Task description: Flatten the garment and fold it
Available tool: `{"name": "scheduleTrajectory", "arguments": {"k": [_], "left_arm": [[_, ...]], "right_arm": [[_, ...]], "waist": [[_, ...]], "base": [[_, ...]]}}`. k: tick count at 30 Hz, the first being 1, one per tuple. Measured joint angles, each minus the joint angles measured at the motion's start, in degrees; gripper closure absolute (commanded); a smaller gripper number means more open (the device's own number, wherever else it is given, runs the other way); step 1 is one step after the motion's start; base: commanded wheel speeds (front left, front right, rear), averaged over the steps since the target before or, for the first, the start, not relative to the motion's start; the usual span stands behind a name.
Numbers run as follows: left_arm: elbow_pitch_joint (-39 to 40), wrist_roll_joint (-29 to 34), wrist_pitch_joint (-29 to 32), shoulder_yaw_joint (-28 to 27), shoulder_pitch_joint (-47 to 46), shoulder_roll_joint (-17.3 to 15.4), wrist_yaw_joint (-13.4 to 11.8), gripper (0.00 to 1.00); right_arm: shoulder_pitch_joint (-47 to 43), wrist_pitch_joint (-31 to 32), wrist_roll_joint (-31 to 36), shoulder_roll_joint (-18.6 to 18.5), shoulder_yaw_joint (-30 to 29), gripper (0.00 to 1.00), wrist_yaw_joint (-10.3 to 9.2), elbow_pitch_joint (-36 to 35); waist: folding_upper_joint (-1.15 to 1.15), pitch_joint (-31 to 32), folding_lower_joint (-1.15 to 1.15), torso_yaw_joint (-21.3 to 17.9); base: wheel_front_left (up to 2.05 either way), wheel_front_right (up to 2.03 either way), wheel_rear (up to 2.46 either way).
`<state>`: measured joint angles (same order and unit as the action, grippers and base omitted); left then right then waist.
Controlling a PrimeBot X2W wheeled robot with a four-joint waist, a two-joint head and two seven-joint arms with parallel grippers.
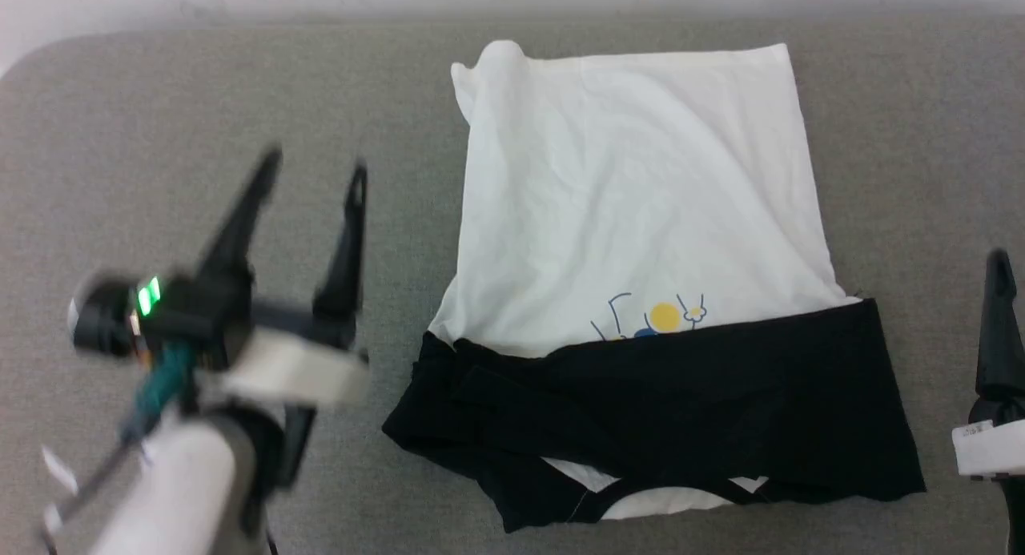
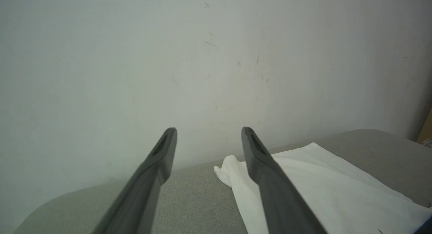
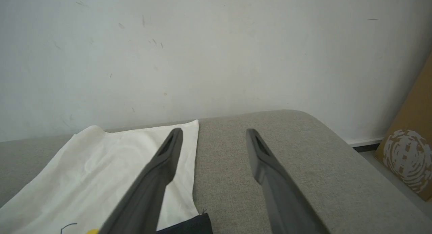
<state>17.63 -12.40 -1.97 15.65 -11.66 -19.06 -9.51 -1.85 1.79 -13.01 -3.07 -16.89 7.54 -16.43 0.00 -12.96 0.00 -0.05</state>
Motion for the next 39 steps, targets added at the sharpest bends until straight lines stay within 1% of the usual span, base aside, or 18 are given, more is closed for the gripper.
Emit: {"name": "scheduleTrajectory", "arguments": {"k": [2, 5, 10, 12, 15, 18, 24, 27, 32, 39], "left_arm": [[-0.85, 0.11, 4.57, 0.29, -7.54, -1.54, 2.45, 0.0], [-3.63, -0.2, 10.9, 1.08, -20.02, -2.59, 6.38, 0.0], [-12.89, -2.33, 21.78, 2.77, -38.02, -2.8, 12.39, 0.0], [-17.19, -4.36, 25.73, 3.0, -43.4, -2.36, 13.51, 0.0], [-23.25, -6.16, 30.02, 2.79, -49.65, -1.53, 14.02, 0.0], [-27.92, -6.43, 32.67, 2.89, -54.11, -1.2, 14.07, 0.0], [-33.86, -6.48, 37.28, 3.76, -56.65, -0.88, 14.06, 0.0], [-35.4, -6.48, 39.34, 4.5, -57.0, -0.73, 13.96, 0.0], [-36.68, -6.55, 40.86, 4.93, -57.52, -0.53, 13.43, 0.0], [-36.91, -8.25, 42.92, 4.95, -57.66, -0.09, 13.16, 0.0]], "right_arm": [[0.96, 0.1, 0.0, 0.0, 0.56, 0.0, 0.0, -1.11], [2.39, 0.2, 0.98, 0.01, 1.29, 0.0, 0.0, -2.93], [5.25, 0.21, 0.98, 0.01, 2.65, 0.0, 0.0, -4.56], [6.6, 0.12, 0.99, 0.01, 3.24, 0.0, 0.0, -4.85], [8.06, -0.21, 0.97, 0.02, 4.24, 0.0, 0.0, -5.01], [9.12, -0.66, 0.93, 0.03, 4.93, 0.0, 0.0, -4.98], [10.1, -1.38, 0.75, -0.04, 5.23, 0.0, 0.0, -4.78], [10.46, -1.67, 0.18, -0.3, 5.2, 0.0, 0.0, -4.09], [11.71, -2.42, -0.27, -0.58, 5.54, 0.0, 0.0, -3.03], [12.17, -2.58, -0.43, -0.74, 5.48, 0.0, 0.0, -1.88]], "waist": [[0.0, -1.32, 0.0, -0.02], [0.0, -3.8, 0.01, -0.05], [0.0, -8.9, 0.01, -0.24], [0.0, -11.09, 0.02, -0.43], [0.0, -14.38, 0.02, -0.83], [0.0, -17.47, 0.02, -1.43], [0.0, -22.71, 0.01, -3.07], [0.0, -24.86, 0.01, -3.95], [0.0, -27.71, 0.01, -5.42], [0.0, -29.95, 0.0, -7.05]], "base": [[0.0, 0.0, 0.0], [0.0, 0.0, 0.0], [0.0, 0.0, 0.0], [0.0, 0.0, 0.0], [0.0, 0.0, 0.0], [0.0, 0.0, 0.0], [0.0, 0.0, 0.0], [0.0, 0.0, 0.0], [0.0, 0.0, 0.0], [0.0, 0.0, 0.0]]}}
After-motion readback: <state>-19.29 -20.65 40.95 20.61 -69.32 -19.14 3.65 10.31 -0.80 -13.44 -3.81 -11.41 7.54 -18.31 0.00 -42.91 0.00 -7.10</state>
